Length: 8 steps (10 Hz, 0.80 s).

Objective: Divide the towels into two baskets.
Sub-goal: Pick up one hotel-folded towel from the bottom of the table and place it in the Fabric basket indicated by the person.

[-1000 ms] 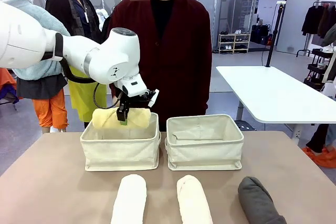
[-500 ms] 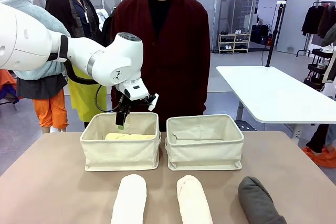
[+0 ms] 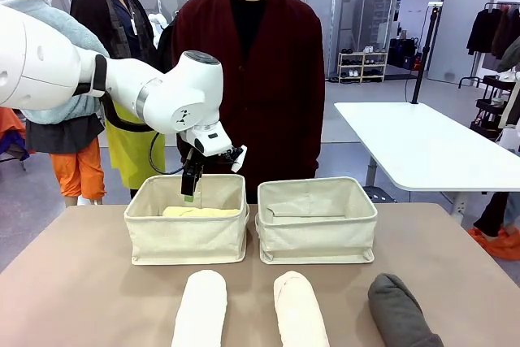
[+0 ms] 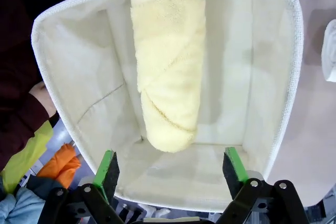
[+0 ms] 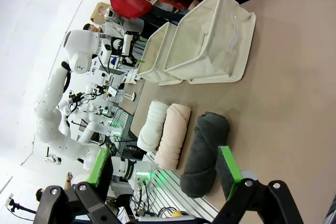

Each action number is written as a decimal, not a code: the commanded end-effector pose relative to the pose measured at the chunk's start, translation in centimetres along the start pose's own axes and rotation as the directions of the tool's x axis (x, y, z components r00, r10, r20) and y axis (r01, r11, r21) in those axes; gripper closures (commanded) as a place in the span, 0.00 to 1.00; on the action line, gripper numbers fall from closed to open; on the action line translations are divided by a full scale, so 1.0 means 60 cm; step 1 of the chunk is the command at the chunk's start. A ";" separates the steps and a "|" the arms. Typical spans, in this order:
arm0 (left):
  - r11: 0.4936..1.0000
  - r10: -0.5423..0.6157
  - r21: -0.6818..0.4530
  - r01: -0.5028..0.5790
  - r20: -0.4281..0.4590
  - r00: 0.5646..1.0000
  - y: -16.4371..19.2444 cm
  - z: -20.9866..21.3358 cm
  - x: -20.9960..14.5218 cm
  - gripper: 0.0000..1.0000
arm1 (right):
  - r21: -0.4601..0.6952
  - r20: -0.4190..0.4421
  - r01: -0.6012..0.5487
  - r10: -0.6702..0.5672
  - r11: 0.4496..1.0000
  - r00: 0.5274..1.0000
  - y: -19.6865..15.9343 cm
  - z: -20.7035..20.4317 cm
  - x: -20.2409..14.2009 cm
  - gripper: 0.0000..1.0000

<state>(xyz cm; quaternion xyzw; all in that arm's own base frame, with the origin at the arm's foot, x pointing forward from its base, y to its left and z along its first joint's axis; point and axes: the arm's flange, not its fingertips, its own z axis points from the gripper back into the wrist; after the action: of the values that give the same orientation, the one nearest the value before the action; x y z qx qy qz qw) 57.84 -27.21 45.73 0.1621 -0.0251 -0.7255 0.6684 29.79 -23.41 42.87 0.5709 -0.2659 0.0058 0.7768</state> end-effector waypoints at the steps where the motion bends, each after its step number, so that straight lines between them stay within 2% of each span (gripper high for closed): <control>1: 1.000 -0.012 0.002 0.012 -0.005 1.000 0.004 -0.001 -0.007 0.00 | 0.007 0.007 -0.009 0.009 1.000 1.000 0.006 0.002 -0.004 0.00; 4: 1.000 0.000 0.000 0.000 0.000 1.000 0.000 0.000 0.000 0.00 | 0.007 0.007 -0.009 0.009 1.000 1.000 0.006 0.002 -0.004 0.00; 5: 1.000 0.029 -0.008 -0.029 0.007 1.000 -0.007 0.037 -0.019 0.00 | 0.007 0.007 -0.009 0.009 1.000 1.000 0.006 0.002 -0.004 0.00; 7: 0.984 0.151 -0.125 -0.129 0.185 0.971 -0.064 0.123 -0.094 0.00 | 0.007 0.007 -0.009 0.009 1.000 1.000 0.006 0.002 -0.004 0.00; 8: 0.966 0.232 -0.177 -0.190 0.265 0.936 -0.100 0.165 -0.143 0.00 | 0.007 0.007 -0.009 0.009 1.000 1.000 0.006 0.002 -0.004 0.00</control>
<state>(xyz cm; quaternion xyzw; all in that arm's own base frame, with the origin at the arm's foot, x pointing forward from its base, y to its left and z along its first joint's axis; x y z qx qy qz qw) 53.64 -24.04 53.52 0.0588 -0.0671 -0.6884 0.7198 29.76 -23.44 42.87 0.5707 -0.2662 0.0053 0.7768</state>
